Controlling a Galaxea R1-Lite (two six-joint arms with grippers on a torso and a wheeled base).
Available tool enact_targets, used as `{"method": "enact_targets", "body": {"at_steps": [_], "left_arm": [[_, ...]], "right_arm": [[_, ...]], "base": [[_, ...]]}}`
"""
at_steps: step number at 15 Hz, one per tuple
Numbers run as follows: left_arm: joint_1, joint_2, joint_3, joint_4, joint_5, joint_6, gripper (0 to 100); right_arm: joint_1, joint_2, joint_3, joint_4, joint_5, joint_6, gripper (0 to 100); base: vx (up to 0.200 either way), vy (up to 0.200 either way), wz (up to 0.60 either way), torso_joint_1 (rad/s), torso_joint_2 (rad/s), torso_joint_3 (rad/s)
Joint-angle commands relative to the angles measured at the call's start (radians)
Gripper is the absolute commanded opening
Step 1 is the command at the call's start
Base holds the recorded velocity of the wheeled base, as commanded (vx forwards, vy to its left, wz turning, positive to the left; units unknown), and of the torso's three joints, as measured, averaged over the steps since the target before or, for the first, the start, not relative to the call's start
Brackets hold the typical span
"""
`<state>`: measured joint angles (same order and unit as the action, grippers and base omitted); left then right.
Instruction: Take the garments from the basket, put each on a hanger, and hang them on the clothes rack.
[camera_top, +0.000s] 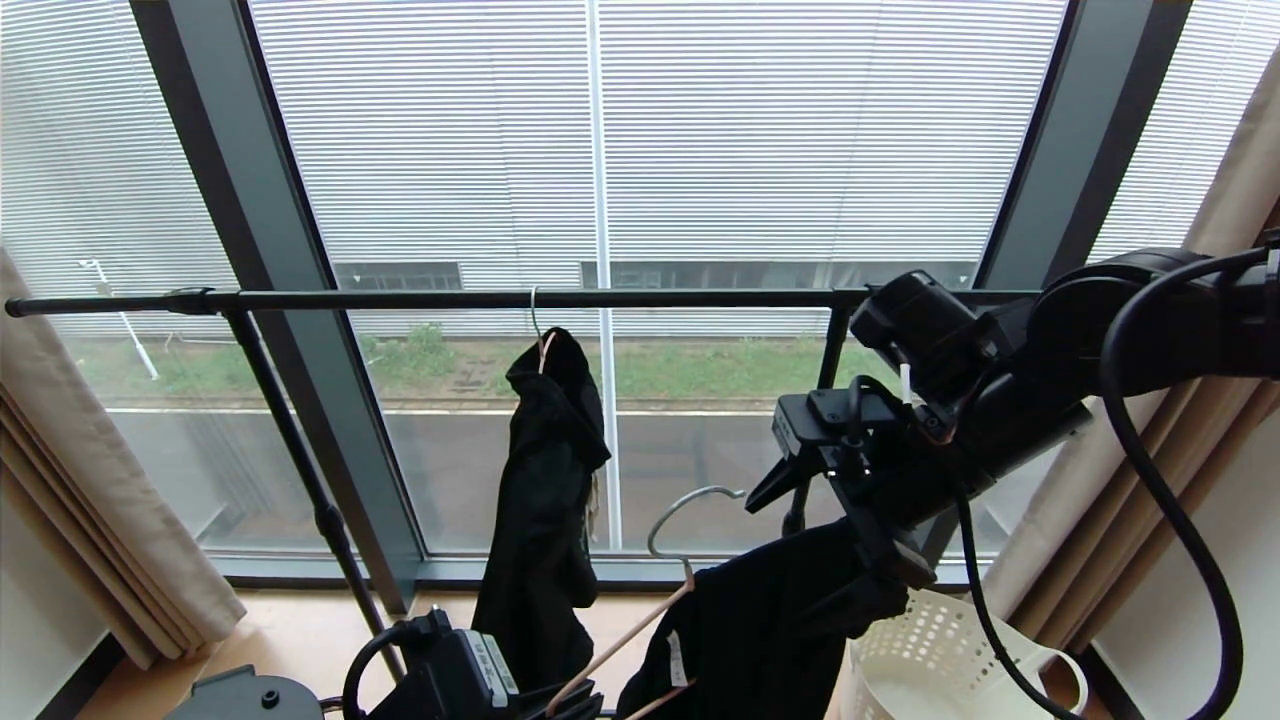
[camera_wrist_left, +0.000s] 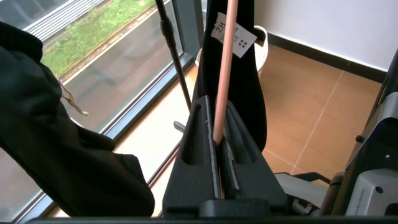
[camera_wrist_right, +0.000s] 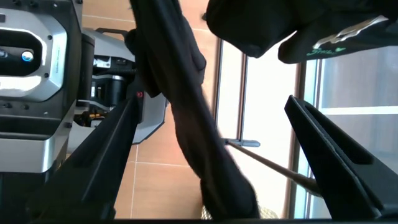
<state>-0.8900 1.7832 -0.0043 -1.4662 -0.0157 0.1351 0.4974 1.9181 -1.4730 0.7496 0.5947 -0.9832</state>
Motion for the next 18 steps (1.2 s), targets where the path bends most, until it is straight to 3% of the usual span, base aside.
{"method": "enact_targets", "body": {"at_steps": [1,8,9,18], "left_arm": [[-0.001,0.001,0.0,0.0,0.0,0.0,0],[-0.001,0.001,-0.003,0.0,0.002,-0.002,0],[-0.001,0.001,-0.003,0.0,0.002,-0.002,0],[0.0,0.005,-0.01,0.0,0.002,-0.005,0]], "right_arm": [[0.006,0.029,-0.001,-0.009,0.001,0.0,100],[0.01,0.03,-0.003,-0.012,0.001,0.001,100],[0.01,0.03,-0.003,-0.012,0.001,0.001,0],[0.012,0.025,-0.001,-0.01,0.002,-0.003,0]], "base": [[0.0,0.0,0.0,0.0,0.0,0.0],[0.0,0.0,0.0,0.0,0.0,0.0],[0.0,0.0,0.0,0.0,0.0,0.0],[0.0,0.0,0.0,0.0,0.0,0.0]]}}
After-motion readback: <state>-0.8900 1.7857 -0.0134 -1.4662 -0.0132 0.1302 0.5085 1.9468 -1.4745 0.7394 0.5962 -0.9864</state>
